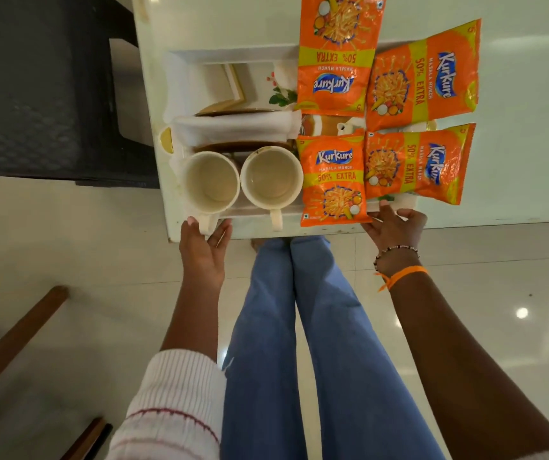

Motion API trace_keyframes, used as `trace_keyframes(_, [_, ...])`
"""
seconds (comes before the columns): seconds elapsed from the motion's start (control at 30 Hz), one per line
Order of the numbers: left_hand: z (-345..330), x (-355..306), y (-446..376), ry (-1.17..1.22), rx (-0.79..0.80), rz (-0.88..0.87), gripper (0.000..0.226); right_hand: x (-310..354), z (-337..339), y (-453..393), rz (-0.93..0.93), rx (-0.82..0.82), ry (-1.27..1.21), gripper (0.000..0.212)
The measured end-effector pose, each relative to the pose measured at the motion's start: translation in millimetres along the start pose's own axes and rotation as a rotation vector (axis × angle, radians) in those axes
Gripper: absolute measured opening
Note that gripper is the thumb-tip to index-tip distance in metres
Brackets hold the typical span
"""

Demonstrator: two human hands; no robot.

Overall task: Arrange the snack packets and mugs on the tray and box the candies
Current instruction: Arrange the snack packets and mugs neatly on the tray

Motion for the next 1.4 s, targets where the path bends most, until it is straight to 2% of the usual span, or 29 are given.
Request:
trace_keyframes(0.07, [4.6, -5.8, -8.0, -0.021, 0.004, -0.007, 0.038, -4.6, -2.0, -5.1, -0.045, 0.006, 0.038, 0.021])
trace_keyframes(0.13, [7.4, -15.0, -11.4, -0.106, 0.001, -0.039, 0.025, -5.6, -5.9, -5.2, -0.023, -0.013, 0.087, 0.004])
trace_keyframes(0.2, [4.5, -24.4, -11.7, -0.210, 0.021, -0.084, 0.015, -4.4, -9.0, -3.8, 0.023, -0.030, 0.097, 0.016])
trace_keyframes(0.27, [1.4, -30.7, -11.5, -0.291, 0.024, -0.118, 0.020, -1.7, -10.1, -3.1, 0.044, -0.017, 0.106, 0.027])
trace_keyframes(0.4, [3.0, -32.1, -11.9, -0.283, -0.022, -0.130, 0.016, 2.4, -12.9, -4.4, 0.048, 0.046, 0.076, 0.024])
trace_keyframes(0.5, [-0.9, -30.1, -10.1, -0.294, -0.002, -0.170, 0.018, 7.0, -11.3, -3.8, 0.071, 0.066, 0.052, 0.029])
trace_keyframes(0.6, [-12.7, -27.3, -5.9, -0.321, 0.027, -0.224, 0.018, 20.0, -8.2, -7.1, 0.101, 0.137, -0.008, 0.021])
trace_keyframes(0.97, [-125.8, 32.9, 21.8, -0.316, 0.100, -0.274, 0.024, 111.1, 55.9, -58.1, 0.159, 0.175, -0.132, 0.019])
trace_keyframes(1.17, [-195.7, 69.3, 36.6, -0.251, 0.107, -0.275, 0.024, 177.5, 78.0, -97.9, 0.175, 0.170, -0.083, 0.031])
trace_keyframes(1.4, [-257.9, 81.1, 31.0, -0.195, 0.128, -0.308, 0.030, 231.2, 70.7, -141.0, 0.166, 0.188, -0.040, 0.042])
Point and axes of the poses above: each hand's wrist, its own y-axis away from the middle knuckle, its own z-axis out of the back of the hand, x = y × z, the point moved 8 cm from there along -y, towards the middle knuckle, and after that the axes turned 4 degrees about y, right-handed, at the moved point
